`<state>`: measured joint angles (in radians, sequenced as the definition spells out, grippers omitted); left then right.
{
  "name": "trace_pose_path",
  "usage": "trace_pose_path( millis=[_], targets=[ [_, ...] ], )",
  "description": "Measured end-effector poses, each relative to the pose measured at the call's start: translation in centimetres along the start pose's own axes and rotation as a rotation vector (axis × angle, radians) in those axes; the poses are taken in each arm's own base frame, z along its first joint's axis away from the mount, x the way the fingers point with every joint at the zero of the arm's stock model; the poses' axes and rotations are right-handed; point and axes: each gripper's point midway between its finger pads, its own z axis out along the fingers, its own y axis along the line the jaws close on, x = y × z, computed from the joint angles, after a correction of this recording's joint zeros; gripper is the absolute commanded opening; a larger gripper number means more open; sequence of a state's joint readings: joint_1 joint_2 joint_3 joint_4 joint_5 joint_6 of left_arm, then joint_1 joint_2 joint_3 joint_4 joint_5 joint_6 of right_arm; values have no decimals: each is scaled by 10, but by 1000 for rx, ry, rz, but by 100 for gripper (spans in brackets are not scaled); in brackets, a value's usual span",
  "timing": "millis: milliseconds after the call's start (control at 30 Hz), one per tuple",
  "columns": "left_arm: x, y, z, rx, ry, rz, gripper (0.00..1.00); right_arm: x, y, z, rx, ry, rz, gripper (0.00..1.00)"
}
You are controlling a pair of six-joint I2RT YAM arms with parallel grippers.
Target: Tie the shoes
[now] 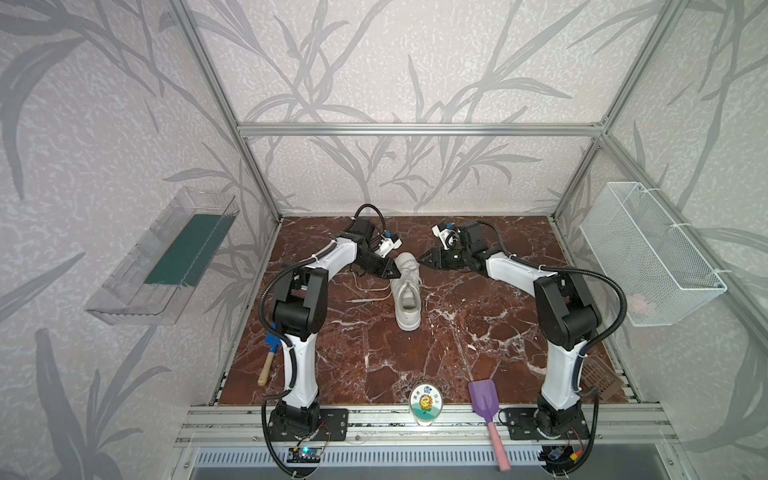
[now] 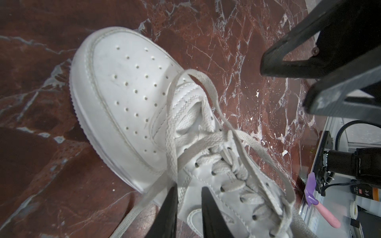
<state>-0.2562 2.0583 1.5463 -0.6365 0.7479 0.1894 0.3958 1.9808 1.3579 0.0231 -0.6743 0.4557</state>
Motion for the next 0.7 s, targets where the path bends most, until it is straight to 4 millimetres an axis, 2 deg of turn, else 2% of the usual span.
trace_pose_path(
  millis=[200,400,700],
  targets=[
    [13,5,2,-31,-2,-10,26,2,-3,0,3,4,6,41],
    [5,6,0,-40,-37,2,29,3,-3,0,4,5,8,41],
    [3,1,-10,-60,-84,4,31,3,-4,0,5,7,7,41]
  ],
)
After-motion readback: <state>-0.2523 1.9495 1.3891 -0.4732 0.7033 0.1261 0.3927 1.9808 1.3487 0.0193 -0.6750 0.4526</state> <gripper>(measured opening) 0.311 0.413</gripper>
